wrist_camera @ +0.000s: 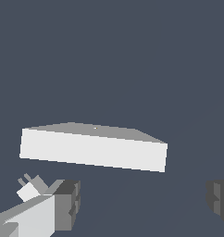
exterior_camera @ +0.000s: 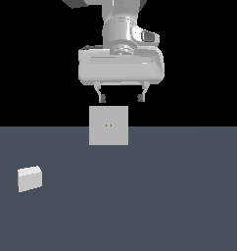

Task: Plug the charger into the wall socket.

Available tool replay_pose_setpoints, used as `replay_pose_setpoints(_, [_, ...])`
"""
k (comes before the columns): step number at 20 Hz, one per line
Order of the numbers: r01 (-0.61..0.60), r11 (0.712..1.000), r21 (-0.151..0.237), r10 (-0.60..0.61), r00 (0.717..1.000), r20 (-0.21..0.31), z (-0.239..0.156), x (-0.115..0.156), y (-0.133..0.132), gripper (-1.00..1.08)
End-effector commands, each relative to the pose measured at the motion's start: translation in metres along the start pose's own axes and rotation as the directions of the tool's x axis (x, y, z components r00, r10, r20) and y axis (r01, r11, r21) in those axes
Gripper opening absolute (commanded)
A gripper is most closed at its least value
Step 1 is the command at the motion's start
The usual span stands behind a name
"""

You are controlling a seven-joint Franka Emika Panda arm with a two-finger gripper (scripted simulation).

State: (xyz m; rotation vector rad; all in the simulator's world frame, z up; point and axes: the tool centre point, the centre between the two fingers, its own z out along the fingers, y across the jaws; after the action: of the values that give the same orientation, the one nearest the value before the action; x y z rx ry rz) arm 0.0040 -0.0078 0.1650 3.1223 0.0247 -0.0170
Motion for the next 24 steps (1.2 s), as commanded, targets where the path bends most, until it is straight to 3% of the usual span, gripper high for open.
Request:
replay_pose_setpoints(1, [0.000,1.000,0.000,0.000,1.000,0.000,0.000,0.000,0.000,1.00])
replay_pose_setpoints(8, [0.039,0.999,0.004,-0.038,0.999,-0.012,0.006,-0.003,-0.010,1.00])
replay_pose_setpoints(15, [0.153,0.988,0.014,-0.152,0.987,-0.047,0.022,-0.012,-0.041,1.00])
replay_pose_setpoints(19, [0.249,0.968,0.019,-0.247,0.966,-0.078,0.036,-0.022,-0.066,1.00])
replay_pose_setpoints(24, [0.386,0.922,0.022,-0.380,0.916,-0.124,0.057,-0.041,-0.102,1.00])
